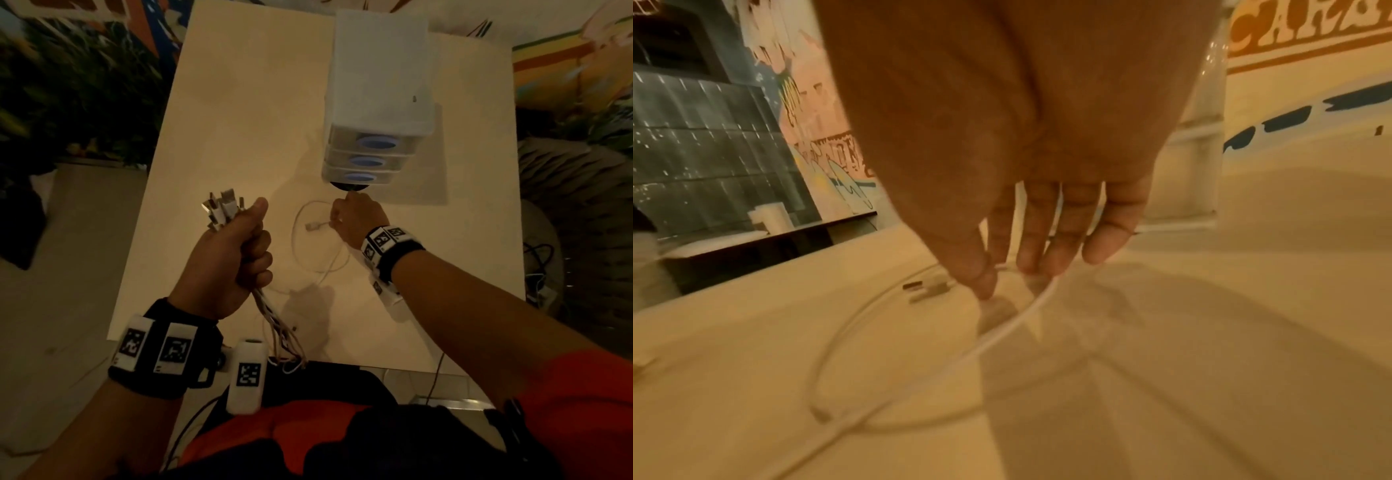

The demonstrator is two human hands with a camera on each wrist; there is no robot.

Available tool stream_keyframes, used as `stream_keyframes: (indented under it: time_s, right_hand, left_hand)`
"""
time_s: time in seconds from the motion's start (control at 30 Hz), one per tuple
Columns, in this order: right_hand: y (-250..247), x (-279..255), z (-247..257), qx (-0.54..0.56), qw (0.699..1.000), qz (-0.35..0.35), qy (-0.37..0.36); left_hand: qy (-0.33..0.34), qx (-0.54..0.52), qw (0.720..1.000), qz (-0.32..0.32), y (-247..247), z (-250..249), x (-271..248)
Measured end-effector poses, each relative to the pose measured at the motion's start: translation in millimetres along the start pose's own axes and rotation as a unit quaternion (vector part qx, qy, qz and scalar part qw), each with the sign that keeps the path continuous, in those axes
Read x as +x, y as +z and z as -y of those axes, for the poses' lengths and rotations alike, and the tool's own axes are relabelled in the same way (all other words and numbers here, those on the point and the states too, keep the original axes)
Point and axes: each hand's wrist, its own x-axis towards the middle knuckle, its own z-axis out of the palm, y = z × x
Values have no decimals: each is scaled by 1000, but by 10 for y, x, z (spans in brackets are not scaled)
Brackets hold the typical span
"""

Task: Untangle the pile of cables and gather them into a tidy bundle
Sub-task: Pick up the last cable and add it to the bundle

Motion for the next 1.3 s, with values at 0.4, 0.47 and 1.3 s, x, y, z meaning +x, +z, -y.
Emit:
stream_keyframes:
  time_s: [0.4, 0.47, 1.3]
  right_hand:
    - [-1041, -1091, -237, 425, 894, -141, -25]
    - [-1212, -1304, -245, 485, 858, -163, -40]
    - [-1183, -2111, -1035, 455, 882, -121, 21]
  left_hand:
    - [60, 74, 995, -13, 407, 65, 29]
    - [80, 100, 992, -7, 592, 84, -4]
    - [254, 84, 963, -21, 1024, -350, -170]
